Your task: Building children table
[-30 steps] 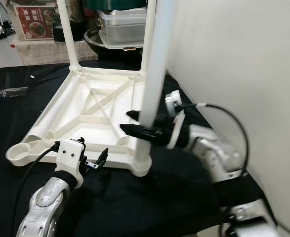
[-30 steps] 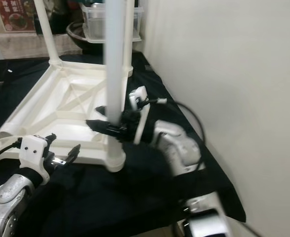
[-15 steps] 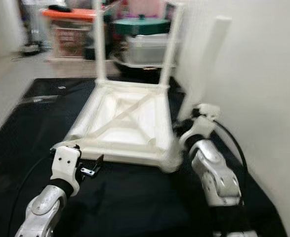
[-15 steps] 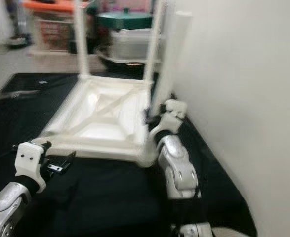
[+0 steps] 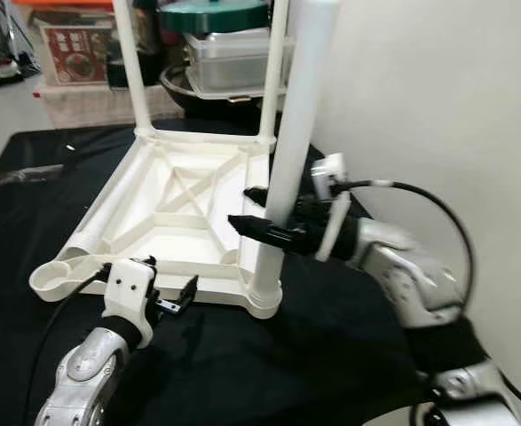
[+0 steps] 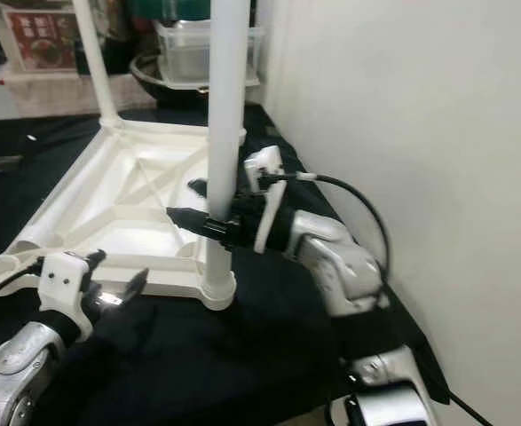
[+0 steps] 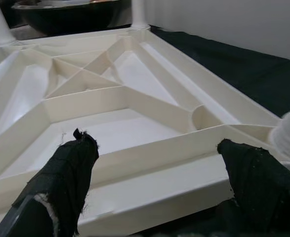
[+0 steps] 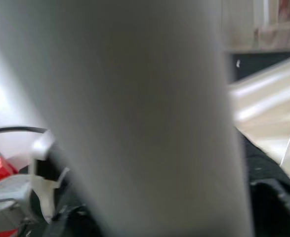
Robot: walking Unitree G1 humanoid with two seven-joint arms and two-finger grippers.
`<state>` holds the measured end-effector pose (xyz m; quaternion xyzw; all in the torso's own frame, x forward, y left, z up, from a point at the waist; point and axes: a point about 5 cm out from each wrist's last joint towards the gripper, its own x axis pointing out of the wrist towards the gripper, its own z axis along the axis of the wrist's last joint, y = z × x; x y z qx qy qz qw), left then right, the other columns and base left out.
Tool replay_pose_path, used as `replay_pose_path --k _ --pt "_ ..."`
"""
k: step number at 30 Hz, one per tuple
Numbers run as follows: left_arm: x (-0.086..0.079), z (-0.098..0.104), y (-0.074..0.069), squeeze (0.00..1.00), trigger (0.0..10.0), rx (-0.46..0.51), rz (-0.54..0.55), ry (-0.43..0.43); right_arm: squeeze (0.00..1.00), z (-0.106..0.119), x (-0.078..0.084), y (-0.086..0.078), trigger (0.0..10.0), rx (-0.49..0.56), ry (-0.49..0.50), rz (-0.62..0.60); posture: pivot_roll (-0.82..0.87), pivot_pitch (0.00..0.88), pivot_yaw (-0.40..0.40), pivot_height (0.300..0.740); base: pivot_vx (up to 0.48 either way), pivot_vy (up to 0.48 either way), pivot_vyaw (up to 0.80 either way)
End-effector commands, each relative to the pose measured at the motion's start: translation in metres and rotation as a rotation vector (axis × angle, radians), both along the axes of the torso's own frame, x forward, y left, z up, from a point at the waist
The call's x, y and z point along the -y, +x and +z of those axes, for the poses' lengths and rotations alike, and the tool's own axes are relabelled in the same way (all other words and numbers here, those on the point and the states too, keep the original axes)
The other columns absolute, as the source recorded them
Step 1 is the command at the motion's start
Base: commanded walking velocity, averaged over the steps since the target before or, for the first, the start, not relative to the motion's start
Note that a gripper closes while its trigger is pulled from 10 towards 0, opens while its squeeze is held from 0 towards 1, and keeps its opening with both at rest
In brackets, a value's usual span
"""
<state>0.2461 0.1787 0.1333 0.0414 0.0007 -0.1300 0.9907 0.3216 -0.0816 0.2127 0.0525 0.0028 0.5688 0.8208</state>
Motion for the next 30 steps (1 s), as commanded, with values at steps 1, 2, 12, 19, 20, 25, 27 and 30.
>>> replay_pose_path --k 1,2,12,19,20,25,27,30 --pt "0.0 -0.001 -0.001 0.0 10.0 -0.009 0.007 -0.005 0.0 -0.012 -0.012 0.017 0.0 -0.033 -0.061 -0.171 0.12 0.0 -0.092 0.74 0.0 0.0 0.0" --pt "0.0 -0.001 -0.001 0.0 10.0 -0.009 0.007 -0.005 0.0 -0.012 -0.012 0.017 0.0 -0.033 -0.061 -0.171 0.12 0.0 -0.092 0.74 0.0 0.0 0.0" --pt "-0.001 -0.002 -0.005 0.0 10.0 -0.017 0.006 -0.003 0.0 -0.029 0.011 0.013 10.0 -0.194 0.032 -1.088 0.1 0.0 -0.067 0.74 0.0 0.0 0.0" --pt "0.003 -0.001 -0.003 0.0 10.0 -0.02 -0.022 -0.012 1.0 0.022 -0.025 -0.027 10.0 -0.052 0.279 -0.097 0.09 0.0 -0.066 0.74 0.0 0.0 0.0" --pt "0.003 0.0 -0.003 0.0 10.0 -0.017 -0.02 -0.017 0.0 0.025 -0.02 -0.028 10.0 0.002 0.188 0.027 0.09 0.0 -0.066 0.74 0.0 0.0 0.0" --pt "0.003 0.0 -0.003 0.0 10.0 -0.01 -0.012 -0.022 0.0 0.021 -0.013 -0.021 0.0 0.037 0.063 0.162 0.09 0.0 -0.081 0.74 0.0 0.0 0.0" --pt "0.003 0.001 -0.003 0.0 10.0 -0.009 -0.01 -0.022 0.0 0.008 -0.017 -0.009 0.0 0.008 0.008 0.067 0.11 0.0 -0.09 0.74 0.0 0.0 0.0" --pt "0.003 0.001 -0.003 0.0 10.0 -0.009 -0.008 -0.022 0.0 -0.001 -0.019 -0.001 0.0 -0.012 -0.036 0.001 0.11 0.0 -0.09 0.74 0.0 0.0 0.0"
